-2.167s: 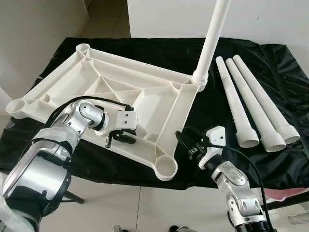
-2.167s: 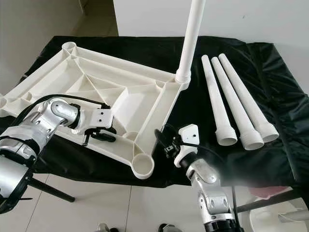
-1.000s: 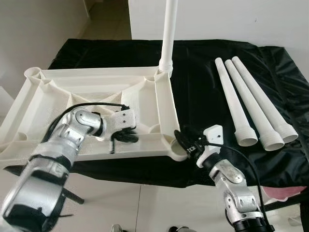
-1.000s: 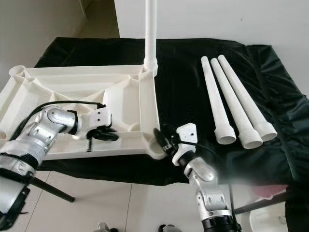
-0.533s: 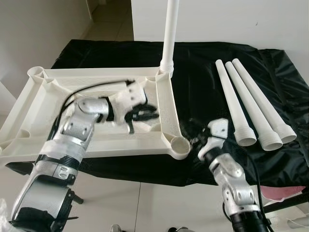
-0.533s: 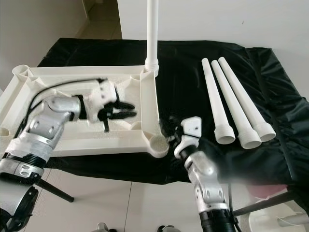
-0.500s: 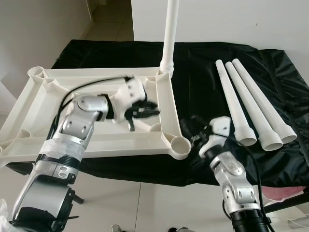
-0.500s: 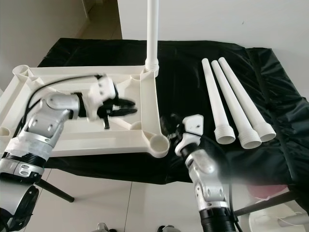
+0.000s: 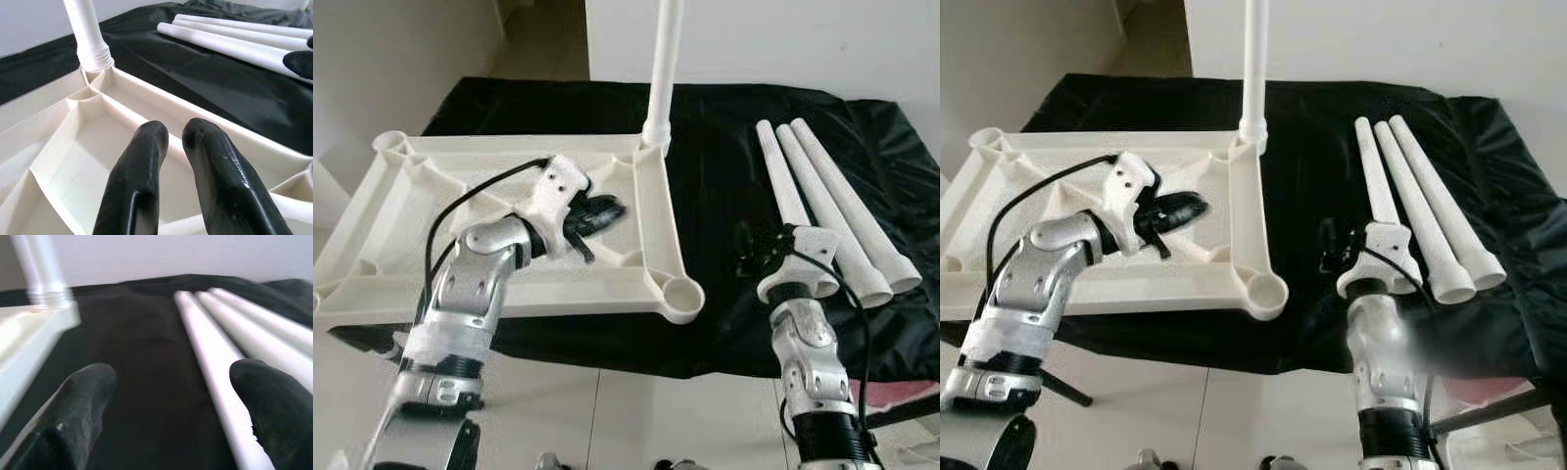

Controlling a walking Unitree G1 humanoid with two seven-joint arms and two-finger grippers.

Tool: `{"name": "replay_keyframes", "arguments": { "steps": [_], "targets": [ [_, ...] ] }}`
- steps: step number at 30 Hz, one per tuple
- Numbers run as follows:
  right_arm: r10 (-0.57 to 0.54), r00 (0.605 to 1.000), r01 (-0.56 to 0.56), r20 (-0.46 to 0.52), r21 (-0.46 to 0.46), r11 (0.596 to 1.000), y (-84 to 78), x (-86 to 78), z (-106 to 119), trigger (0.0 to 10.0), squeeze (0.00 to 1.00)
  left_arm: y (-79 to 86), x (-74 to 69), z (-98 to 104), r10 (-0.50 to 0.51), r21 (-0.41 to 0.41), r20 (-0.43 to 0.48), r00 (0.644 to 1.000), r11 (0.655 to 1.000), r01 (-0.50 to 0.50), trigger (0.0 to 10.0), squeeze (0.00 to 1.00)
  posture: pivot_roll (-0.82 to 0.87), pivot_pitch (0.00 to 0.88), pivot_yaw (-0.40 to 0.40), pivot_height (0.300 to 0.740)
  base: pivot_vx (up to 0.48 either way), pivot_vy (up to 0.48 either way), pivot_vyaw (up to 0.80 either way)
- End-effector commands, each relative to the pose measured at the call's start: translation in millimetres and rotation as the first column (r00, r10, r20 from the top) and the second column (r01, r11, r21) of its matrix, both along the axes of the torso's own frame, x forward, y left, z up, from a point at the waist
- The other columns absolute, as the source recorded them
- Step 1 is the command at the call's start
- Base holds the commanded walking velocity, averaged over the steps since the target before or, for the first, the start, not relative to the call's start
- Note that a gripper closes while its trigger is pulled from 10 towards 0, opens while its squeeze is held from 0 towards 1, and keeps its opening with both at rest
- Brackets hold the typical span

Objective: Building children table

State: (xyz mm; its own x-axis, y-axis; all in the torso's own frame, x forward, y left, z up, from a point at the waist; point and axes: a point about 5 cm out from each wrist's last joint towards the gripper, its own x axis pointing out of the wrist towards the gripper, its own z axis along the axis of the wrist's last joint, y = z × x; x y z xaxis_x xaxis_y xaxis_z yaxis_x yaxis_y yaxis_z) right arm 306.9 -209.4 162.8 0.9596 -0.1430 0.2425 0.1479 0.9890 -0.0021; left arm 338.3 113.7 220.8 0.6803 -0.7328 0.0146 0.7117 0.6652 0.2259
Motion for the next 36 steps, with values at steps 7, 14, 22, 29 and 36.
{"name": "replay_keyframes", "arguments": {
  "steps": [7,14,22,29,36],
  "targets": [
    [-0.073,0.995,0.074,-0.061,0.013,0.997,-8.2,2.5,-11,10.0,0.00,-16.8,-14.3,-22,-0.019,-0.013,-0.073,0.997,1.000,0.018,10.0,0.00,0.02,0.127,0.006,0.740,0.000,0.000,0.00],
    [-0.129,0.984,0.132,-0.121,0.018,0.991,-15.7,1.5,-22,10.0,0.00,-39.7,-30.5,-35,-0.045,-0.047,-0.128,0.991,0.998,0.039,10.0,0.00,0.01,0.113,0.001,0.740,0.000,0.000,0.00],
    [-0.181,0.978,0.177,-0.108,-0.045,0.983,-21.0,-1.4,-25,10.0,0.00,-58.9,-45.3,-48,-0.116,-0.070,-0.177,0.977,0.992,0.105,10.0,0.00,0.01,0.096,0.000,0.740,0.000,0.000,0.00],
    [-0.278,0.951,0.262,-0.137,-0.125,0.957,-31.6,-7.4,-31,10.0,0.00,-64.9,-50.8,-50,-0.122,-0.062,-0.184,0.975,0.992,0.113,10.0,0.00,0.01,0.078,-0.011,0.740,0.000,0.000,0.00],
    [-0.199,0.977,0.206,0.073,-0.109,0.972,-23.2,-12.1,-2,10.0,0.00,-65.6,-52.2,-52,-0.113,-0.064,-0.194,0.974,0.993,0.102,10.0,0.00,0.00,0.070,-0.012,0.740,0.000,0.000,0.00]
  ]
}}
